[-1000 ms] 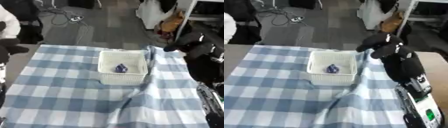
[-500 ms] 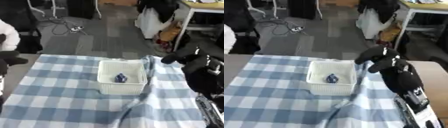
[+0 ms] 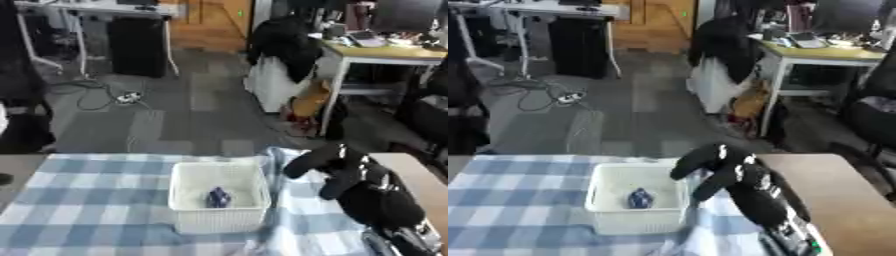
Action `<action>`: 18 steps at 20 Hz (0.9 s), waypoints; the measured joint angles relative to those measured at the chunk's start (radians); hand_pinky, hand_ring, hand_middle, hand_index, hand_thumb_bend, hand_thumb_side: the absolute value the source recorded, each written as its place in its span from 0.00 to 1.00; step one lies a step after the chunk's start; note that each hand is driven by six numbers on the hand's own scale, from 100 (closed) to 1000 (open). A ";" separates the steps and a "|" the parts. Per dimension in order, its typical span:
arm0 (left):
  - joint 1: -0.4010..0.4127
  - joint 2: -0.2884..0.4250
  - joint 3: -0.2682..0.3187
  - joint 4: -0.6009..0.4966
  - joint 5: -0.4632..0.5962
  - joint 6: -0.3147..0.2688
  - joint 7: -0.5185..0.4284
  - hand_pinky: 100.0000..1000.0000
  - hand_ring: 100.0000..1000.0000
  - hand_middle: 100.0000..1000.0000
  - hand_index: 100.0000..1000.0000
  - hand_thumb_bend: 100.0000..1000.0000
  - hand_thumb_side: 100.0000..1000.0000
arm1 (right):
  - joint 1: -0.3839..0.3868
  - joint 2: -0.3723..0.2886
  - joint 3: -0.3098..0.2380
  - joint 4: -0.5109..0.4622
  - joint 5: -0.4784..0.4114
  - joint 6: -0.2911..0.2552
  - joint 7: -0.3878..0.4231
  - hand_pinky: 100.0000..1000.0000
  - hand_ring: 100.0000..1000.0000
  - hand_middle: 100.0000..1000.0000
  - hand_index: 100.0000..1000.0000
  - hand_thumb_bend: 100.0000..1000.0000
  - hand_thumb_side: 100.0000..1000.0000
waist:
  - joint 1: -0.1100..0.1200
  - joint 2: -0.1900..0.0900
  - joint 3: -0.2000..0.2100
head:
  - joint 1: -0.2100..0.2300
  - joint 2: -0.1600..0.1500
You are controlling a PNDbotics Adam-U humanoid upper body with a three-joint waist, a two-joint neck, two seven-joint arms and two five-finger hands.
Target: Pick up objects on the table and place them in the box.
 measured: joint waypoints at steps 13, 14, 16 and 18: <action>-0.002 0.000 0.000 0.000 0.000 0.000 0.000 0.67 0.53 0.92 0.69 0.00 0.76 | 0.000 -0.001 0.007 0.000 0.008 0.021 0.021 0.70 0.68 0.73 0.62 0.00 1.00 | 0.006 0.000 -0.009 | -0.110 -0.253; -0.002 0.000 0.000 0.000 0.000 0.000 0.000 0.67 0.53 0.92 0.69 0.00 0.76 | 0.000 -0.001 0.009 0.000 0.008 0.022 0.022 0.70 0.68 0.73 0.62 0.00 1.00 | 0.006 0.000 -0.011 | -0.110 -0.267; -0.002 0.000 0.001 0.000 0.000 0.000 0.001 0.67 0.53 0.92 0.69 0.00 0.76 | -0.002 -0.001 0.014 0.000 0.007 0.026 0.026 0.70 0.68 0.72 0.61 0.00 1.00 | 0.009 0.000 -0.012 | -0.104 -0.290; -0.002 0.000 0.003 0.000 0.000 -0.001 0.002 0.67 0.53 0.92 0.69 0.00 0.76 | -0.018 -0.001 0.018 0.000 -0.002 0.028 0.028 0.70 0.67 0.72 0.61 0.00 1.00 | 0.017 0.001 -0.013 | -0.088 -0.308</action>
